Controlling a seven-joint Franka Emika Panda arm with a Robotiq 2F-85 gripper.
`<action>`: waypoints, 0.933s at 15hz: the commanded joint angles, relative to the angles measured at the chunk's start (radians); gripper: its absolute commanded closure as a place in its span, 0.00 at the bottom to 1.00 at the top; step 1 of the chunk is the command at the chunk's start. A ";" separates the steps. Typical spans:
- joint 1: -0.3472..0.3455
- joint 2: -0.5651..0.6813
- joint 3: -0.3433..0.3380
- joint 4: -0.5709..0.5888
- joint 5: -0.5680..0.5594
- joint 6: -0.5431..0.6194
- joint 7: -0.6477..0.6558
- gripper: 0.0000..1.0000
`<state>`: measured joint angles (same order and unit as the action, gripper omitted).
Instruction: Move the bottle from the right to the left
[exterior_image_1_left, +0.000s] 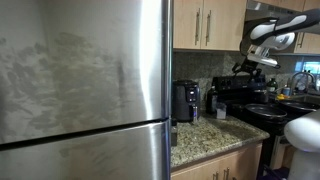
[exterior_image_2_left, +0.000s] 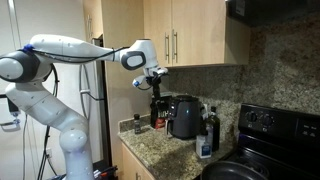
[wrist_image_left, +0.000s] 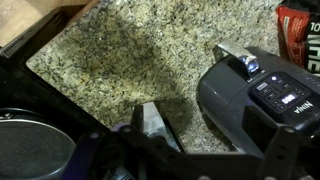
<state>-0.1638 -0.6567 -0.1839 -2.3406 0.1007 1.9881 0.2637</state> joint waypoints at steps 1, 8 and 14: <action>-0.039 0.020 0.039 0.003 -0.004 0.019 0.020 0.00; -0.115 0.461 0.064 0.208 -0.045 0.267 0.370 0.00; -0.085 0.440 0.040 0.173 -0.045 0.281 0.358 0.00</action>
<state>-0.2507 -0.2192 -0.1411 -2.1721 0.0551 2.2733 0.6228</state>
